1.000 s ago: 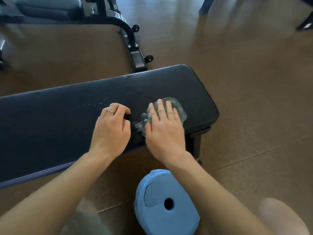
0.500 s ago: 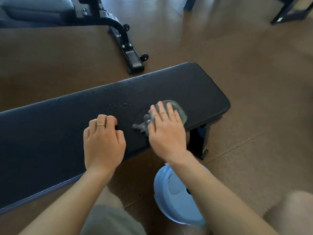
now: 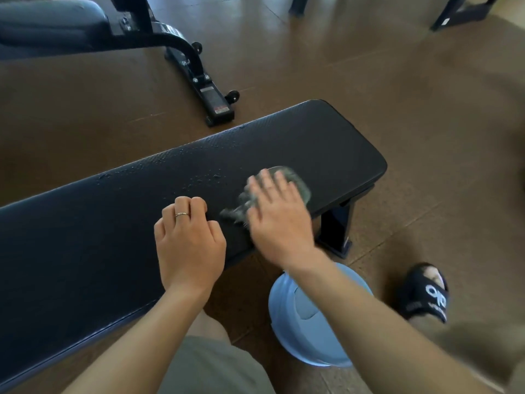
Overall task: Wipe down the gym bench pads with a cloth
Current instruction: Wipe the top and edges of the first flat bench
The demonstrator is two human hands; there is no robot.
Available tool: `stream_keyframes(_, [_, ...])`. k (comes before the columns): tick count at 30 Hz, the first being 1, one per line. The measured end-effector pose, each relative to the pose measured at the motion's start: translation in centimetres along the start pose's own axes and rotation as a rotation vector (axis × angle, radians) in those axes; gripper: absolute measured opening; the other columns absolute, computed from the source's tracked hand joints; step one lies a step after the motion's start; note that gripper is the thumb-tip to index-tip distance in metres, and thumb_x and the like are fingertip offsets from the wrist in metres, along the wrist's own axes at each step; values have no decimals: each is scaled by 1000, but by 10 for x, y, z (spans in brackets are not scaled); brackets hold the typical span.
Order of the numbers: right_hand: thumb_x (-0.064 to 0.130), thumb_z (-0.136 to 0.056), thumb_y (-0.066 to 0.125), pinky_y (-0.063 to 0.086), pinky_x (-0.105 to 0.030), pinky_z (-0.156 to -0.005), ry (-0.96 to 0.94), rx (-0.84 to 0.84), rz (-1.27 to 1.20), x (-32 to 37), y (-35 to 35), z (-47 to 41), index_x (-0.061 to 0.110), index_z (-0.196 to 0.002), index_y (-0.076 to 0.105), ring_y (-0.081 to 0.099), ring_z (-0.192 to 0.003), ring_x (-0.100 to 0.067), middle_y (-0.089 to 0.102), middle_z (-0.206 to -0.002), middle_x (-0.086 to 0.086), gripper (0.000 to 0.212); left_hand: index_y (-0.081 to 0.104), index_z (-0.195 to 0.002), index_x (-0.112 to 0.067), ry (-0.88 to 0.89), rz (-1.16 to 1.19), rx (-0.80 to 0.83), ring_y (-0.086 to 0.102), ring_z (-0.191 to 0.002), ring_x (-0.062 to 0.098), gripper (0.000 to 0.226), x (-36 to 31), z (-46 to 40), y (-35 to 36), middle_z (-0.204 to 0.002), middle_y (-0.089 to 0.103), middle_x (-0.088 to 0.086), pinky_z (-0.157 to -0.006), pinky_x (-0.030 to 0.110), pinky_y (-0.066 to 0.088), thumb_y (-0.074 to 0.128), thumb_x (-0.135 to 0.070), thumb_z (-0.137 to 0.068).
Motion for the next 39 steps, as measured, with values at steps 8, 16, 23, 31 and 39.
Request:
stream_keyframes(8, [44, -108, 23, 1, -35, -127, 159, 40, 46, -109, -25, -55, 29, -162, 20, 4, -157, -18, 10, -171, 2, 56, 55, -111, -15, -22, -10, 4, 51, -110, 31, 18, 2, -1, 5, -118, 56, 9, -97, 49, 45, 53, -16, -93])
stream_keyframes(16, [43, -106, 20, 2, -36, -128, -396, 137, 6, 30, 4, 12, 28, -161, 23, 5, -157, -17, 15, -169, 3, 57, 51, -113, -15, 7, -72, 10, 51, -111, 31, 21, -2, -2, 5, -117, 54, 9, -95, 50, 46, 54, -17, -93])
stream_keyframes(23, [44, -107, 19, 1, -37, -127, 94, 83, 45, -83, -14, -76, 27, -163, 16, 2, -158, -20, 8, -171, 1, 58, 53, -114, -15, -14, -51, 22, 51, -112, 32, 21, 0, -1, 7, -120, 54, 9, -97, 50, 46, 52, -17, -93])
stream_keyframes(31, [43, -105, 22, 4, -35, -128, -587, 226, 54, 14, 4, -1, 29, -160, 25, 7, -157, -18, 16, -169, 3, 57, 51, -110, -15, 12, -67, 0, 49, -108, 31, 20, -3, -1, 4, -114, 52, 8, -93, 48, 42, 47, -16, -91])
stream_keyframes(39, [40, -108, 22, -3, -38, -127, -195, 142, 30, 18, 11, -105, 24, -163, 15, 0, -158, -21, 6, -171, 1, 57, 52, -109, -15, -7, -71, -16, 50, -107, 29, 25, -4, -5, 5, -113, 52, 7, -91, 47, 43, 37, -19, -89])
Point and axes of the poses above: each hand's wrist, its own z-axis away from the middle knuckle, its own y-axis out of the palm, x = y × z, the point moved 8 cm from there along -z, towards the middle knuckle
